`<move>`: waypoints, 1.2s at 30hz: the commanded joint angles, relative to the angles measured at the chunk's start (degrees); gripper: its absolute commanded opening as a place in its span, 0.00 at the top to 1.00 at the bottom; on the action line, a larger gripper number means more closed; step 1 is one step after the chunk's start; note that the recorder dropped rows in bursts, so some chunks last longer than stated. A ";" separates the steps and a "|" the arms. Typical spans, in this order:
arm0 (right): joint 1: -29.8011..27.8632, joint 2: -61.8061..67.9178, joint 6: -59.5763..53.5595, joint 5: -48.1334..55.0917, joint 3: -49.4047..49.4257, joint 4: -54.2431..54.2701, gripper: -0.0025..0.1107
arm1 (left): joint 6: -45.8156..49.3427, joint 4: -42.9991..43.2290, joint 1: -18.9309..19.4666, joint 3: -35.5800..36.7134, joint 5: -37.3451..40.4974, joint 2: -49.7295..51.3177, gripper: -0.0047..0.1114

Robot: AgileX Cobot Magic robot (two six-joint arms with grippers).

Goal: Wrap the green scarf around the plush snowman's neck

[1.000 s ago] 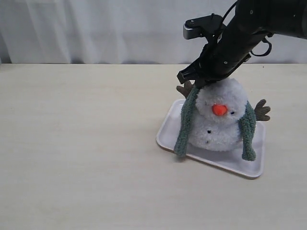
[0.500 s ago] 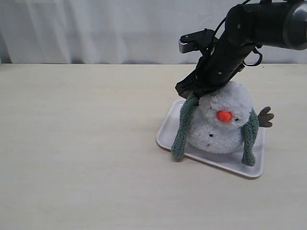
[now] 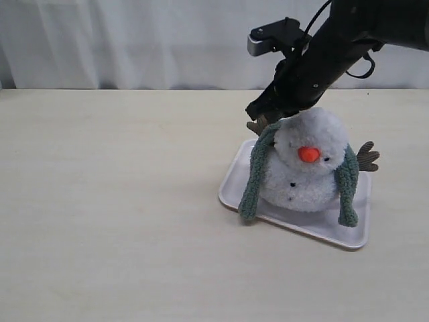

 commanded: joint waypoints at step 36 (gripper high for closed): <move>-0.20 3.41 -2.59 1.91 0.43 -7.73 0.94 | -0.22 -0.21 0.06 0.19 -0.57 -0.16 0.96</move>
